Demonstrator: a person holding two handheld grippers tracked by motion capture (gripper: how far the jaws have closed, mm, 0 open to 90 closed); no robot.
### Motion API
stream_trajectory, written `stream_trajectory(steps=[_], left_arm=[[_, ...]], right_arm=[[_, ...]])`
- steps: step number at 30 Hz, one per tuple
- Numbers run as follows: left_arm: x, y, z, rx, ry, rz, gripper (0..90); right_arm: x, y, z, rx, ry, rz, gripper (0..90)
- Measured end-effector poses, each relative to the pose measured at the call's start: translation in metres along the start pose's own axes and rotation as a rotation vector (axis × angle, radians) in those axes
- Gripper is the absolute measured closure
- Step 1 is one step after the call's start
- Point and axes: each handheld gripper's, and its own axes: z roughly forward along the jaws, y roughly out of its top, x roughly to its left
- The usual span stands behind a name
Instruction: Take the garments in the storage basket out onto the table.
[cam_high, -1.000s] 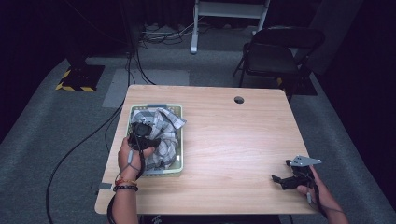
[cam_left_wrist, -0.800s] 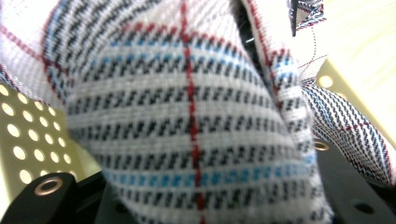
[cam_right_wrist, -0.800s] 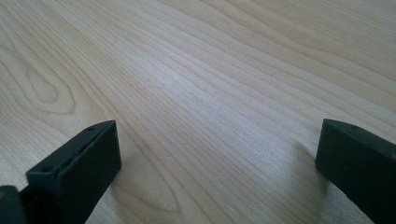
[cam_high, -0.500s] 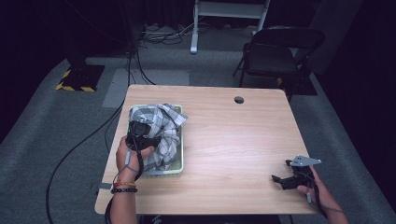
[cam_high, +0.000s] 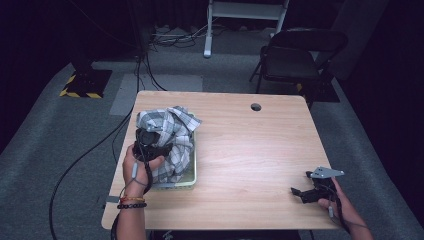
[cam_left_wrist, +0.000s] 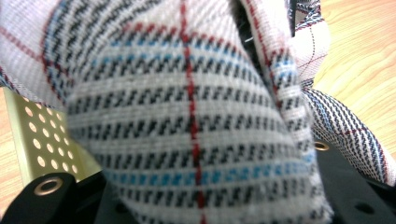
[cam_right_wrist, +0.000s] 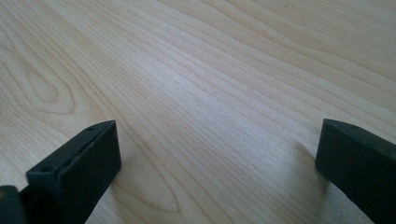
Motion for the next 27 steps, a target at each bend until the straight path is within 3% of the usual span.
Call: stream_trajectory(steps=[12, 27], left_arm=[[-0.012, 0.005, -0.013, -0.037, -0.003, 0.024, 56.0], [-0.039, 0.013, -0.025, -0.074, -0.029, 0.079, 55.8]], right_arm=[[0.0, 0.0, 0.0, 0.0, 0.0, 0.0, 0.1], [0.0, 0.0, 0.0, 0.0, 0.0, 0.0, 0.1]])
